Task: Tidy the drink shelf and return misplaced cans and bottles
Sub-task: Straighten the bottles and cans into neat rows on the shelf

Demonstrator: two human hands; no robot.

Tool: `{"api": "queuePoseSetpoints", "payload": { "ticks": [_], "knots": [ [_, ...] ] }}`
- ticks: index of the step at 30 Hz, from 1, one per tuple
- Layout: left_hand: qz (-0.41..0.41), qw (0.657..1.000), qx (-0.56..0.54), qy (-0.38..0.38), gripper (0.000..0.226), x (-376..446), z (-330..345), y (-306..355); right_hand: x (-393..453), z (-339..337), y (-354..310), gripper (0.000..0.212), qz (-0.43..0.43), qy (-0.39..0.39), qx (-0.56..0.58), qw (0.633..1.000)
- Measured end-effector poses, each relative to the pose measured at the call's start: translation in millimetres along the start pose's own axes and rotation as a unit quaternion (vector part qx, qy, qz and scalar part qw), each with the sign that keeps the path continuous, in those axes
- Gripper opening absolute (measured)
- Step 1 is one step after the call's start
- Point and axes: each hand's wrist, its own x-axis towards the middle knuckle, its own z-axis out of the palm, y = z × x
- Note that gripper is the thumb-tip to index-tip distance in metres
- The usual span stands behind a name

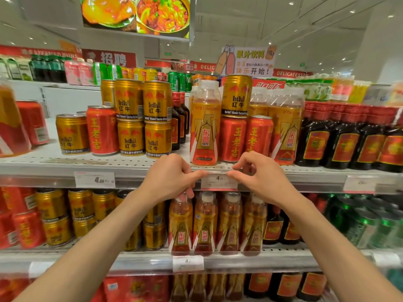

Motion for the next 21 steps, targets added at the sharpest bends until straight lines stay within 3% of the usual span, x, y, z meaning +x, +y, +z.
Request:
{"api": "queuePoseSetpoints", "payload": {
  "ticks": [13,18,21],
  "knots": [
    [-0.035,0.997,-0.053,-0.032,0.049,-1.0,-4.0,5.5,-5.8,6.6,3.4,0.022,-0.026,0.045,-0.013,0.999],
    [-0.034,0.997,-0.054,-0.032,0.049,-3.2,-4.3,5.0,-4.9,3.9,4.3,0.015,-0.029,0.103,0.065,0.992],
    [-0.035,0.997,-0.053,-0.032,0.049,-2.6,-4.2,4.7,7.0,-1.2,-2.5,0.029,-0.045,0.128,0.076,0.988]
  ]
}}
